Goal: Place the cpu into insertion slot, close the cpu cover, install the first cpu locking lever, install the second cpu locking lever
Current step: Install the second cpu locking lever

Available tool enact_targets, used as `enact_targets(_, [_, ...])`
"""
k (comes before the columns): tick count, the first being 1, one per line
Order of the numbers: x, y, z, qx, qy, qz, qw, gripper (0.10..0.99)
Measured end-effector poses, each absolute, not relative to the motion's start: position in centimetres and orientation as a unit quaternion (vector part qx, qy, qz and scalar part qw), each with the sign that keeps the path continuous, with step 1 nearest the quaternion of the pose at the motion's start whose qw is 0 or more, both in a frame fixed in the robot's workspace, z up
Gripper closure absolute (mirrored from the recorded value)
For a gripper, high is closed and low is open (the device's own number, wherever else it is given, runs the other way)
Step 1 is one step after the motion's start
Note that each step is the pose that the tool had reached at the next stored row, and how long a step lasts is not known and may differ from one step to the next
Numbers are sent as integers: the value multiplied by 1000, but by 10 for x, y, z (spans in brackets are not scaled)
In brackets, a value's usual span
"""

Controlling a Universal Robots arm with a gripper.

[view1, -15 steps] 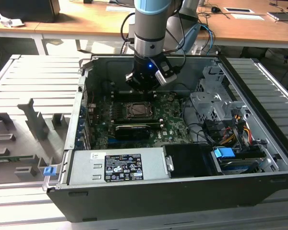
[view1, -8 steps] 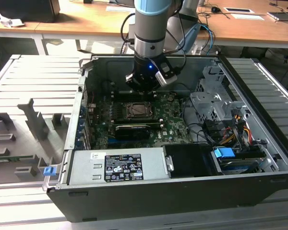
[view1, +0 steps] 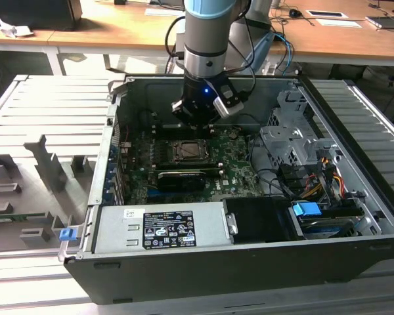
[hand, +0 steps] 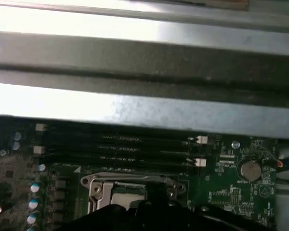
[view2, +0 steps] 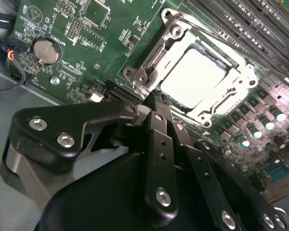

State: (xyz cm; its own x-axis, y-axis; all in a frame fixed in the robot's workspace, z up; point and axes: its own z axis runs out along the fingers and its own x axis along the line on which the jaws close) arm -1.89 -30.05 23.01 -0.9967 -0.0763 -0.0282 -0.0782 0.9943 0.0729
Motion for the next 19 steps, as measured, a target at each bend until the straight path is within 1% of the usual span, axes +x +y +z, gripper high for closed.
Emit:
enact_targets(5, [-19,-301,254,-39,998,37,13,980])
enact_targets(8, [-19,-307,255,-39,998,37,13,980])
enact_targets(10, [-19,-333,252,-39,999,37,11,980])
enact_targets(11, [-19,-340,250,-39,999,37,7,980])
enact_targets(15, [-19,-359,246,-39,999,38,6,980])
enact_targets(17, [-19,-367,245,-38,998,46,6,980])
enact_targets(19, [-20,-374,244,-38,998,48,6,980])
